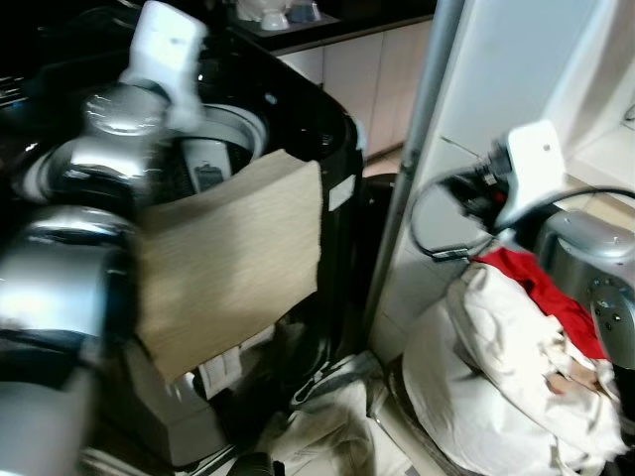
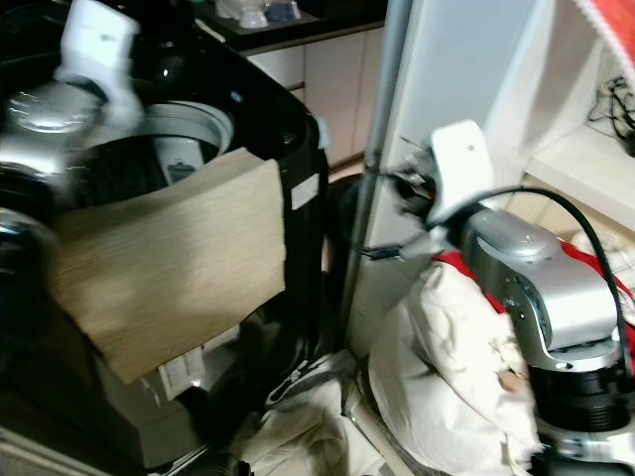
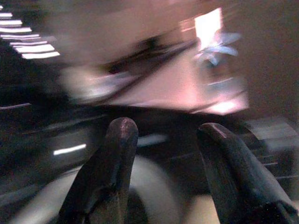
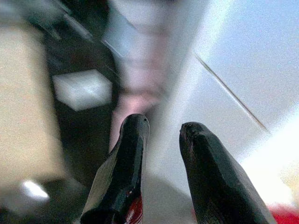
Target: Clothes washing
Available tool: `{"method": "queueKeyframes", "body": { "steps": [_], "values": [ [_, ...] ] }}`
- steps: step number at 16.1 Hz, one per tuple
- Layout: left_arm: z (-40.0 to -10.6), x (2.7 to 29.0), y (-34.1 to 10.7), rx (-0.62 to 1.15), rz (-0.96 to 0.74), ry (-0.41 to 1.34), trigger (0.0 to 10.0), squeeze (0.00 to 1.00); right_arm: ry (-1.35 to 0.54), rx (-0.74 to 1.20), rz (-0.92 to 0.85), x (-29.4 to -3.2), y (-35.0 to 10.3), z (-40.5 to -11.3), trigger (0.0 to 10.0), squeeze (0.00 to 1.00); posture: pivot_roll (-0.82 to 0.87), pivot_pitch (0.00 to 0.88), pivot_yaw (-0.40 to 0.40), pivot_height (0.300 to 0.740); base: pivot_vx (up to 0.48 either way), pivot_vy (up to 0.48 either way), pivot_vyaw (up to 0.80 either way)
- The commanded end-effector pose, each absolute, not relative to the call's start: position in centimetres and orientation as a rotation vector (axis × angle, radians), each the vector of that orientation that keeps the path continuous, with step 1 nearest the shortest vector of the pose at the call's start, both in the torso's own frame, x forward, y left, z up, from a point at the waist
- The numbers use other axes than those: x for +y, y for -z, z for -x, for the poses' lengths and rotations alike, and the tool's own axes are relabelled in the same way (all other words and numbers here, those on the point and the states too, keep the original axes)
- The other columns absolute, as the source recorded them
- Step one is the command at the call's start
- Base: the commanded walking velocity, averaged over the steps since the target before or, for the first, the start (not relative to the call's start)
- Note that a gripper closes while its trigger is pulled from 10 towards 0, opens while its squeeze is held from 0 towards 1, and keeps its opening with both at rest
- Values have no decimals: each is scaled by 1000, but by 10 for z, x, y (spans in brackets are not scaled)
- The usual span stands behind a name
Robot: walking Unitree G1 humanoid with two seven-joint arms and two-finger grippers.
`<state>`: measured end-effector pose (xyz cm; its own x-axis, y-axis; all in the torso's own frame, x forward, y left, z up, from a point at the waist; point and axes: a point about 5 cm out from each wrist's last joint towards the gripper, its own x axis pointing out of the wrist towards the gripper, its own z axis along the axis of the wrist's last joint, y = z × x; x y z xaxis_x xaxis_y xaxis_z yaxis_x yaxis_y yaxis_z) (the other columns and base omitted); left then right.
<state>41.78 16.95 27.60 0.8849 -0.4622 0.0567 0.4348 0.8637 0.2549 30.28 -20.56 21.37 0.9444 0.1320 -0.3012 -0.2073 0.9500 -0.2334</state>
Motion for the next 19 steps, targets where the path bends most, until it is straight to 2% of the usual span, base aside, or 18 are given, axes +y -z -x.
{"method": "queueKeyframes", "body": {
  "steps": [1,2,3,5,9,14,15,16,18,19],
  "values": [
    [-410,147,-271,-159,-155,688,10000,122,-63,364,293,-224,-193,-303,10000,1000,-87,0,42,740,0,0,0],
    [-397,126,-259,-184,-124,828,10000,0,10,406,272,-239,-178,-304,10000,1000,-88,0,44,740,0,0,0],
    [-389,116,-249,-187,-132,886,10000,0,51,416,263,-247,-171,-306,10000,1000,-89,0,45,740,0,0,0],
    [-359,86,-219,-171,-102,1009,10000,0,225,434,246,-278,-150,-314,10000,1000,-88,0,48,740,0,0,0],
    [-328,80,-185,-88,-166,1054,10000,0,326,473,232,-311,-130,-319,10000,1000,-85,0,50,740,0,0,0],
    [-297,78,-172,-27,-172,1110,10000,0,309,537,251,-327,-108,-322,10000,1000,-82,0,54,740,0,0,0],
    [-292,77,-171,-25,-164,1130,10000,0,307,560,267,-329,-104,-321,10000,910,-82,0,54,740,0,0,0],
    [-284,76,-171,-14,-150,1164,10000,0,299,598,288,-332,-97,-318,10000,0,-82,0,54,740,0,0,0],
    [-277,73,-171,-2,-141,1180,10000,0,296,626,302,-334,-91,-315,10000,0,-69,0,46,740,0,0,0],
    [-276,74,-170,5,-143,1175,10000,0,294,628,294,-334,-90,-315,4549,0,-68,0,45,740,0,0,0]
  ]
}}
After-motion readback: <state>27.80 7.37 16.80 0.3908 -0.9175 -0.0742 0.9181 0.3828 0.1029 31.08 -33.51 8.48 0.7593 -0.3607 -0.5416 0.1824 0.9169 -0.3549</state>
